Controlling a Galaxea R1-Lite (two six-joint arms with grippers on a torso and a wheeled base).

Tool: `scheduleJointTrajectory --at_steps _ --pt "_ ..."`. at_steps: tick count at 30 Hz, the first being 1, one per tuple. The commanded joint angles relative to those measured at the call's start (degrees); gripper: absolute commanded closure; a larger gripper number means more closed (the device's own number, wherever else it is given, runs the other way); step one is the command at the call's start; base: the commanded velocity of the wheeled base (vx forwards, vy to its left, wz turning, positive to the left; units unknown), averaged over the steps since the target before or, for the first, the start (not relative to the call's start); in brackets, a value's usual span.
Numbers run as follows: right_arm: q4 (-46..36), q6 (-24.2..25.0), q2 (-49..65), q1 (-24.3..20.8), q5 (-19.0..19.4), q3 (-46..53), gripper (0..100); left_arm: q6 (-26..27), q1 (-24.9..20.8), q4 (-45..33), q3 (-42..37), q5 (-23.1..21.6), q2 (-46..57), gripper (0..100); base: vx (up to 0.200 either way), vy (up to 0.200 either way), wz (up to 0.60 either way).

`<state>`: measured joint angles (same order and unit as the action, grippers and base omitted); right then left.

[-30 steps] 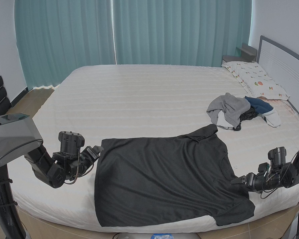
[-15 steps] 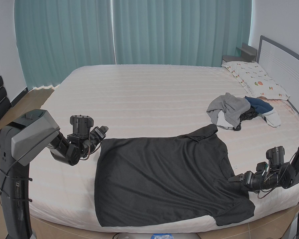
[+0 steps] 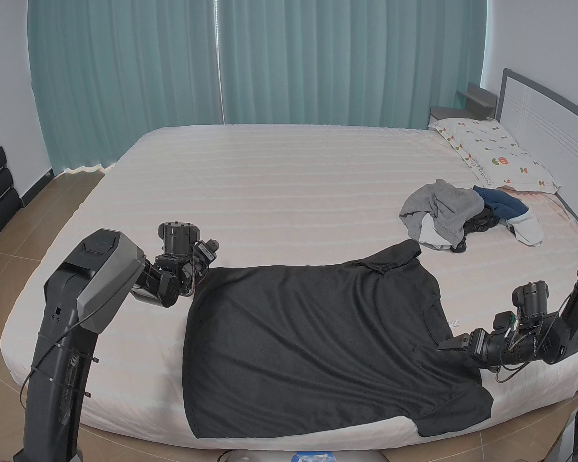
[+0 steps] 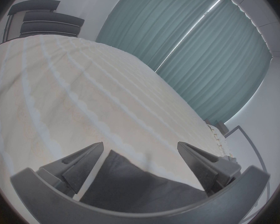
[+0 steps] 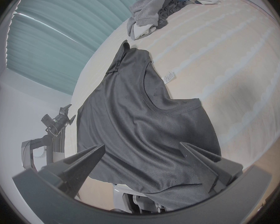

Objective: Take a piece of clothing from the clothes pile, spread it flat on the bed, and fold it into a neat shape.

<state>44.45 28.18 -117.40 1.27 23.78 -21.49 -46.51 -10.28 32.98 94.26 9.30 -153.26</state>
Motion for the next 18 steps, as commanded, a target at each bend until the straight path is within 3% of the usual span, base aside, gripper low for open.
scheduleJointTrajectory --at_steps 1,12,13,18 --pt "0.0 0.1 -0.1 -0.1 0.0 -0.4 0 0.0 0.1 -0.2 0.8 0.2 -2.8 0 0.0 0.0 0.0" --pt "0.0 0.2 -0.7 -0.1 0.0 -0.4 0 0.0 -0.3 -0.4 -0.5 0.1 -2.5 0 0.0 0.0 0.0" --pt "0.0 0.2 -0.7 -0.1 0.0 -0.4 0 0.1 -0.4 -0.4 -1.2 0.0 -2.4 100 0.0 0.0 0.0" --pt "0.0 0.2 -0.8 -0.1 0.0 -0.4 0 0.5 -0.5 -0.3 -0.8 -0.1 -2.7 100 0.0 0.0 0.0"
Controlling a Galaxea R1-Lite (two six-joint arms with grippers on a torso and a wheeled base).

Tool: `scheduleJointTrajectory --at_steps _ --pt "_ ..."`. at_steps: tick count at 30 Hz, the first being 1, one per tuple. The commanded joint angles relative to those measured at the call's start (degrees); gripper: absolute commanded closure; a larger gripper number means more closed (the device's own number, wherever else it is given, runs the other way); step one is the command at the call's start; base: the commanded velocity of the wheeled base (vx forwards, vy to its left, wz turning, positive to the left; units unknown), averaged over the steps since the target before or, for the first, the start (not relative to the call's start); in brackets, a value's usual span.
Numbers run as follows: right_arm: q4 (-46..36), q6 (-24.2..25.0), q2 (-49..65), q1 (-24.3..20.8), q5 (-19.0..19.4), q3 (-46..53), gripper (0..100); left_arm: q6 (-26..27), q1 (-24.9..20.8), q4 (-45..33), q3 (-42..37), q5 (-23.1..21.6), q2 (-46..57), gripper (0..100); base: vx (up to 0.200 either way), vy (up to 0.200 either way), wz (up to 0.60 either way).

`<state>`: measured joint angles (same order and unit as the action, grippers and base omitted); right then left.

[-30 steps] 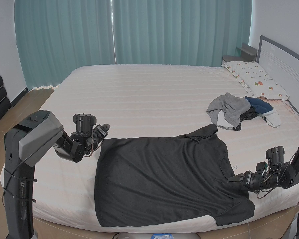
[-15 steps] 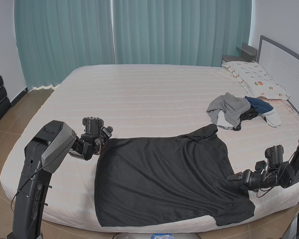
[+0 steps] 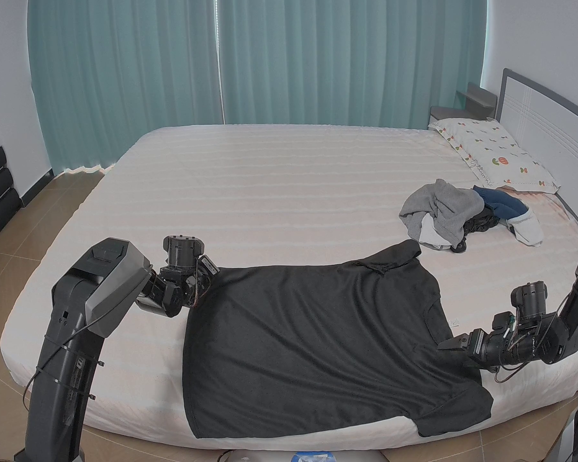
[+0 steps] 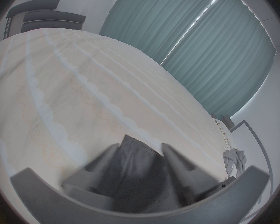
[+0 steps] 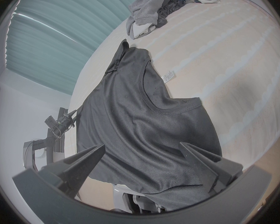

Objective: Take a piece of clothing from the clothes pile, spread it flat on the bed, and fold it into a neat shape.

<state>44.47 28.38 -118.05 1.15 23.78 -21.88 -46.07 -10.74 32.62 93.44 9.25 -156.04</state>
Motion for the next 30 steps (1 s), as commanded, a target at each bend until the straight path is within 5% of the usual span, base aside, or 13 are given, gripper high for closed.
scheduleJointTrajectory --at_steps 1,30 --pt "0.0 0.0 -0.2 0.0 0.0 0.0 0 0.2 0.0 0.1 0.3 0.0 0.0 100 0.0 0.0 0.0" --pt "0.1 1.9 -0.1 0.0 -0.1 -1.3 0 0.5 3.3 3.9 18.2 6.0 -6.3 100 0.0 0.0 0.0"
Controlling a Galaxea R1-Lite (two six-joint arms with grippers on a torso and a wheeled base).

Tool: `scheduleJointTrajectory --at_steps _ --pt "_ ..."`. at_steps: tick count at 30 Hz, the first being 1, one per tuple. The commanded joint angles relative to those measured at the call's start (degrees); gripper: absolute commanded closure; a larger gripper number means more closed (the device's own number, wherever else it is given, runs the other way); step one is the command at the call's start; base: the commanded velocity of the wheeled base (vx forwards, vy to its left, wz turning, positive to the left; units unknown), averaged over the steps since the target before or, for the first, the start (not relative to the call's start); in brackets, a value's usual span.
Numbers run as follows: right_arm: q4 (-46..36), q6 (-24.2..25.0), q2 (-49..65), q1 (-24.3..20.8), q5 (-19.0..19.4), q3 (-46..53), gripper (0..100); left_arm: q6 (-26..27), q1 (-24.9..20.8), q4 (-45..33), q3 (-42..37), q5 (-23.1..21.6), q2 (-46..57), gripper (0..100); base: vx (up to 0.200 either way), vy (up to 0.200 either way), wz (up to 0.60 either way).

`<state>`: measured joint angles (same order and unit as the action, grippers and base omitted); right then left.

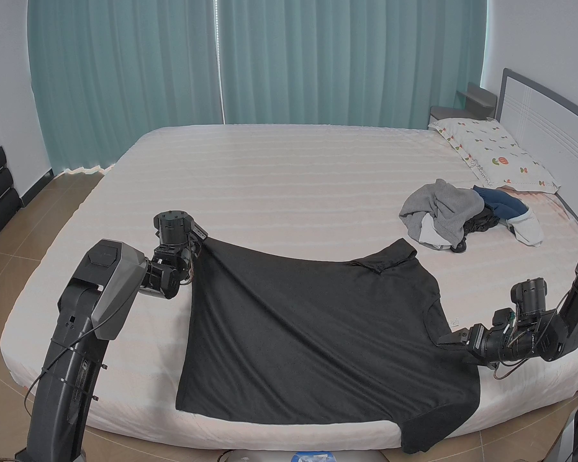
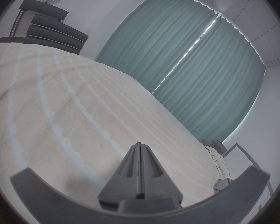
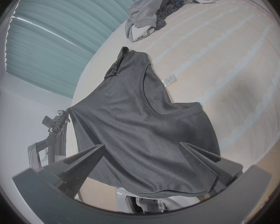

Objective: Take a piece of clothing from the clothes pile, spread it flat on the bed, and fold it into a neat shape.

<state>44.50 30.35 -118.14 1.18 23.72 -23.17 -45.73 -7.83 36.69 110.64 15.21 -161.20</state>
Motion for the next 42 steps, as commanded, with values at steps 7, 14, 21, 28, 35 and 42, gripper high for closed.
scheduleJointTrajectory --at_steps 7,14,21,28,35,42 --pt "2.9 0.6 -0.2 0.0 -0.4 0.1 0 2.2 0.6 -0.2 0.2 0.3 -1.2 0 0.0 0.0 0.0" --pt "3.8 2.2 -0.1 0.0 -0.4 0.1 0 2.1 1.0 0.0 -1.4 0.3 -0.8 0 0.0 0.0 0.0" --pt "3.8 2.3 0.1 0.5 -0.4 0.2 0 -2.3 1.8 1.4 -19.2 -1.5 10.8 0 0.0 0.0 0.0" --pt "3.8 2.3 0.7 0.7 -0.3 0.9 0 -3.0 0.3 2.8 -32.8 -6.2 19.1 0 0.0 0.0 0.0" --pt "3.8 2.3 1.5 1.4 -0.3 1.1 0 -3.8 -1.4 8.8 -47.2 -6.4 21.8 0 -0.086 0.0 0.0" --pt "3.8 2.2 1.5 1.6 -0.1 1.4 0 -4.4 -4.0 17.4 -61.5 -6.6 24.3 0 -0.171 0.0 0.0"
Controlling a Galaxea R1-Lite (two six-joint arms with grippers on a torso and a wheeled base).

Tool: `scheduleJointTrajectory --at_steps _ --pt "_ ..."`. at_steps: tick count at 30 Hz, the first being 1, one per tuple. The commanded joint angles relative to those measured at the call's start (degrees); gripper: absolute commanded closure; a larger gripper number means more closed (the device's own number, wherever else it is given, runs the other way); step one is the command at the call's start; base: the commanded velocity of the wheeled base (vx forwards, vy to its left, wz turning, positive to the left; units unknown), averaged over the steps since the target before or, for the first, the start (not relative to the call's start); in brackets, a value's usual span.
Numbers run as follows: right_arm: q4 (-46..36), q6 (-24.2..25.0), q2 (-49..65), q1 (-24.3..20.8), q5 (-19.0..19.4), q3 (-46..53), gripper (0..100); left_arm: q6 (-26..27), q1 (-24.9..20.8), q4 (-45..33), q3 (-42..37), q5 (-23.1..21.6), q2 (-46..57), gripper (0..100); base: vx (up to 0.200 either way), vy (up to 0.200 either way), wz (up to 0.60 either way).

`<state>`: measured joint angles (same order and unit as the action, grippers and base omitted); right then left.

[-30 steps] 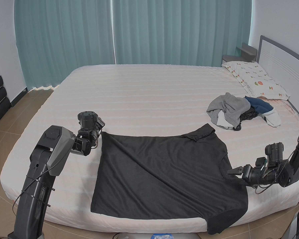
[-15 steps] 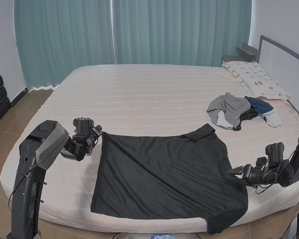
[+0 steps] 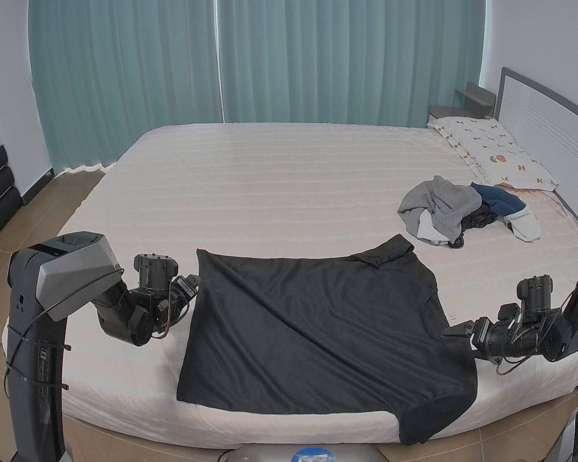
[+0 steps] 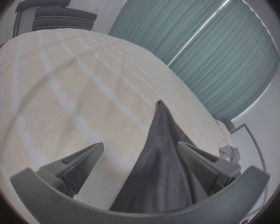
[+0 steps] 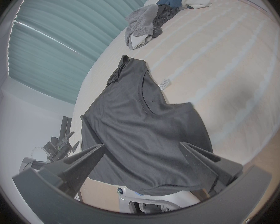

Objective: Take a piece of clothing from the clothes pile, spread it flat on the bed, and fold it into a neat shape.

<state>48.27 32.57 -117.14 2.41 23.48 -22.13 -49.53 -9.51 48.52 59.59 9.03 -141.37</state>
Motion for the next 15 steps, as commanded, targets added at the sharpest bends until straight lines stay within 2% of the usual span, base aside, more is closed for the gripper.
scheduleJointTrajectory --at_steps 1,7,11,15 --pt "0.0 -0.1 0.5 0.4 0.2 0.3 0 -0.6 -2.4 5.6 -10.5 -0.4 4.4 0 0.0 0.0 0.0" --pt "0.0 -0.1 0.4 -0.1 0.2 0.5 0 -0.8 -4.9 6.4 -13.3 -0.5 4.8 0 0.0 0.0 0.0" --pt "0.0 -0.1 0.2 -0.1 0.2 0.5 0 -3.0 -6.4 6.4 -13.2 -0.3 5.5 0 0.0 0.0 0.0" --pt "0.0 -0.1 0.2 -0.1 0.2 0.5 0 -4.4 -7.1 6.3 -13.3 -0.4 7.0 0 0.0 -0.2 0.0"
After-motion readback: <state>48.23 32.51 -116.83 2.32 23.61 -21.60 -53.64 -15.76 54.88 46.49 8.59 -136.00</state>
